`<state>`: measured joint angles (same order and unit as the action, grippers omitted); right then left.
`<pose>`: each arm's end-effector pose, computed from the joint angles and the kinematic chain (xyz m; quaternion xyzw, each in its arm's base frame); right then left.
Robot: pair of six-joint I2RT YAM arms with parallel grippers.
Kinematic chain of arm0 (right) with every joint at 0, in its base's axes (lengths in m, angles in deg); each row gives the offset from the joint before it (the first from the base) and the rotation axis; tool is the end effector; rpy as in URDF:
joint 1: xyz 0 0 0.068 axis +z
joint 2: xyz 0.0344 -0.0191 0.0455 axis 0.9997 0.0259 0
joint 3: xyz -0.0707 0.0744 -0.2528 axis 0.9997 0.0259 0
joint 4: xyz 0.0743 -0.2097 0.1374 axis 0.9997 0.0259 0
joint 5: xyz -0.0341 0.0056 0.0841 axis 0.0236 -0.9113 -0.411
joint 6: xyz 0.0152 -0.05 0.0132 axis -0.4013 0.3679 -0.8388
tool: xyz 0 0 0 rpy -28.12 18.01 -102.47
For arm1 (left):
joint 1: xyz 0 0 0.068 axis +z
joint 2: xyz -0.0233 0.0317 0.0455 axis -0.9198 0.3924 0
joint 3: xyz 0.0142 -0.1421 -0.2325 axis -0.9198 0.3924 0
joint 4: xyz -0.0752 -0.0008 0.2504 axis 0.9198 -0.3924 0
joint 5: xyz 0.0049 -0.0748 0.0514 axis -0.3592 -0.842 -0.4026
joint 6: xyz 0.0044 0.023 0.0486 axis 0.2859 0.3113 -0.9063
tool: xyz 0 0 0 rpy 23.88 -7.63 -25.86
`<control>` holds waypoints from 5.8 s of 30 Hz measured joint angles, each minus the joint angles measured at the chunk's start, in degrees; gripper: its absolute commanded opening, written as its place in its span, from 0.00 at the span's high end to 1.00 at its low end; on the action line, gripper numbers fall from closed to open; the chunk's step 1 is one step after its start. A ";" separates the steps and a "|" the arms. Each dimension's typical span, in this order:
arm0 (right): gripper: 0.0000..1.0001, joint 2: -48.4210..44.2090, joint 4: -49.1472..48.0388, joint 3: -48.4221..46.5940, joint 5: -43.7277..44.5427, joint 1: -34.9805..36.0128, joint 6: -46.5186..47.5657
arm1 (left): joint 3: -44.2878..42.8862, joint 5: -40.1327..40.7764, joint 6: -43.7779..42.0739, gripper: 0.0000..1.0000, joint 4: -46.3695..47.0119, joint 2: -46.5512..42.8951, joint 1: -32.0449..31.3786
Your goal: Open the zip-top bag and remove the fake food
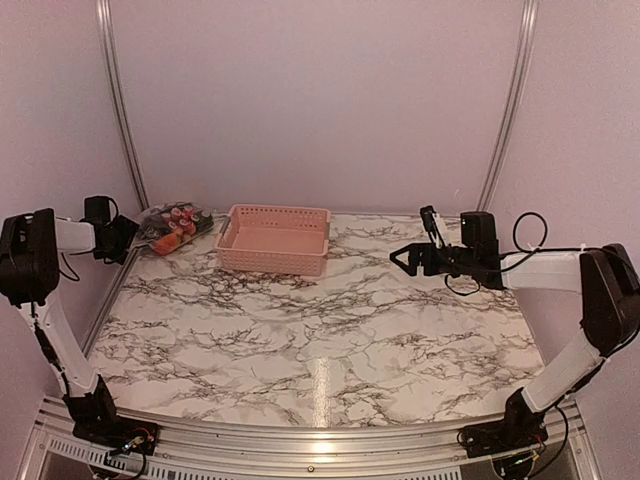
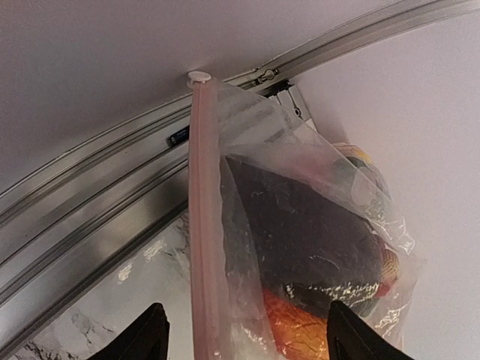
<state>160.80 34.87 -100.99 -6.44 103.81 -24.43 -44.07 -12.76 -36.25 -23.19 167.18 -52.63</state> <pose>0.3096 0.1028 0.2127 -0.1677 0.8262 0.3215 0.4312 0.3971 0.0980 0.1976 -0.4703 0.7397 -0.1936 0.4408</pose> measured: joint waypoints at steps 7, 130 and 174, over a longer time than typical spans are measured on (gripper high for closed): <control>0.01 1.27 0.13 -0.13 0.00 0.00 0.24 | -2.58 -1.33 1.75 0.70 4.42 6.25 0.00; 0.84 -8.02 -13.73 -3.32 -23.02 16.48 11.39 | -2.45 13.14 -100.32 1.00 -15.26 -28.70 -70.62; 1.00 -8.04 -7.32 -6.54 -16.37 21.84 17.14 | -21.73 -9.05 -84.37 0.68 -14.14 -13.07 -70.47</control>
<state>152.76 27.55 -107.53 -22.81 125.64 -7.29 -65.80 -21.81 -120.61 -37.33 154.11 -123.10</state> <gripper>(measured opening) 0.002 0.350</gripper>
